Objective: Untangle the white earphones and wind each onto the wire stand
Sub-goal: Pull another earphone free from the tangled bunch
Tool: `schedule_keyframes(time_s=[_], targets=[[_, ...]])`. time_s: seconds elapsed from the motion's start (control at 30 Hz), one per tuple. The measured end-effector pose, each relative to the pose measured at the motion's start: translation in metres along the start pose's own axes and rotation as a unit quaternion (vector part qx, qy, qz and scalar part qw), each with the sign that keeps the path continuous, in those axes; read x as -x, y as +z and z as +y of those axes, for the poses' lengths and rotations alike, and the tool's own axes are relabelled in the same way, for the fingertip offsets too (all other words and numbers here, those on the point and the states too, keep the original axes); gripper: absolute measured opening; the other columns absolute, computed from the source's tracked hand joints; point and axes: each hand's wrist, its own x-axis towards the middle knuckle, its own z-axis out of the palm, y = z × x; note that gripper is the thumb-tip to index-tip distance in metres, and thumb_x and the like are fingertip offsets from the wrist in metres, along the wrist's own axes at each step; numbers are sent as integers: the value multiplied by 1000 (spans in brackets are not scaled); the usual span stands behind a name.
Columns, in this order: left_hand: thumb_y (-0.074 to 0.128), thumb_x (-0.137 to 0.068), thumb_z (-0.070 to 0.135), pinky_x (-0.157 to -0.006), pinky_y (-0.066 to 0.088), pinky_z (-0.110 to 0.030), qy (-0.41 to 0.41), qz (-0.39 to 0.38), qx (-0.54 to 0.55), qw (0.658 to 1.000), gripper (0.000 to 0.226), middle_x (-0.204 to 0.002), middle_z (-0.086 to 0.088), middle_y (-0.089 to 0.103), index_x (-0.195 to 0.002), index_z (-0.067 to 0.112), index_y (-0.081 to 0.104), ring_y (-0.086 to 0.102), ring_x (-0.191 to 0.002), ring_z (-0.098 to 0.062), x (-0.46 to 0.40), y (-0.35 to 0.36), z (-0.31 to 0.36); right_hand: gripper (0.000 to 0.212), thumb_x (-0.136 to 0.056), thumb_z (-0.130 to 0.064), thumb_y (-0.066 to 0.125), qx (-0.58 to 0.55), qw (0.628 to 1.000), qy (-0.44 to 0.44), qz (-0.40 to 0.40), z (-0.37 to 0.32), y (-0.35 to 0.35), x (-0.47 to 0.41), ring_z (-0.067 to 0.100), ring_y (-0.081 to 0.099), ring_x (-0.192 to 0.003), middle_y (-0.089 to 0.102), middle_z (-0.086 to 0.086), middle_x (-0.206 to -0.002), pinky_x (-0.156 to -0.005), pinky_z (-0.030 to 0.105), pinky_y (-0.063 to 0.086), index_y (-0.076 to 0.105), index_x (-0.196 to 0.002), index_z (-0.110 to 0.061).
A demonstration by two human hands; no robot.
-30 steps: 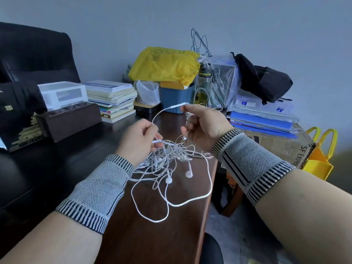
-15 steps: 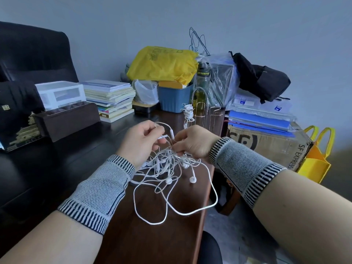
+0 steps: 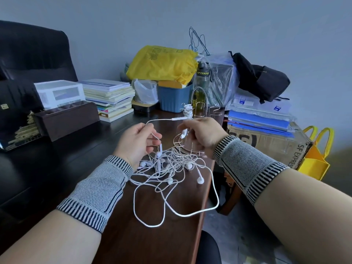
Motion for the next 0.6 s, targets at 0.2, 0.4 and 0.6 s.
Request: schedule_keyframes(time_s=[0.2, 0.4, 0.6], targets=[[58, -96, 31, -61, 41, -28, 44, -51, -125, 990, 29, -65, 9, 65, -70, 18, 62, 56, -69, -13, 5, 4, -5, 35, -99, -27, 45, -64, 997, -36, 6, -24, 6, -1, 12, 29, -38, 41, -1, -43, -43, 20, 25, 66, -79, -8], [61, -94, 18, -66, 44, -34, 54, -87, -152, 983, 20, -55, 8, 54, -74, 14, 64, 51, -60, -15, 4, 17, 8, 31, -96, -19, 49, -30, 998, -46, -25, -36, 8, -5, 13, 31, -40, 41, 0, -43, -44, 21, 26, 65, -73, -6], [54, -97, 13, -59, 40, -24, 4, -95, 52, 994, 23, -61, 3, 53, -74, 13, 60, 55, -59, -10, -1, 40, 41, 33, -95, -23, 53, -4, 999, -48, 14, -35, -3, -11, 13, 32, -38, 41, -2, -43, -42, 21, 29, 67, -95, 7]])
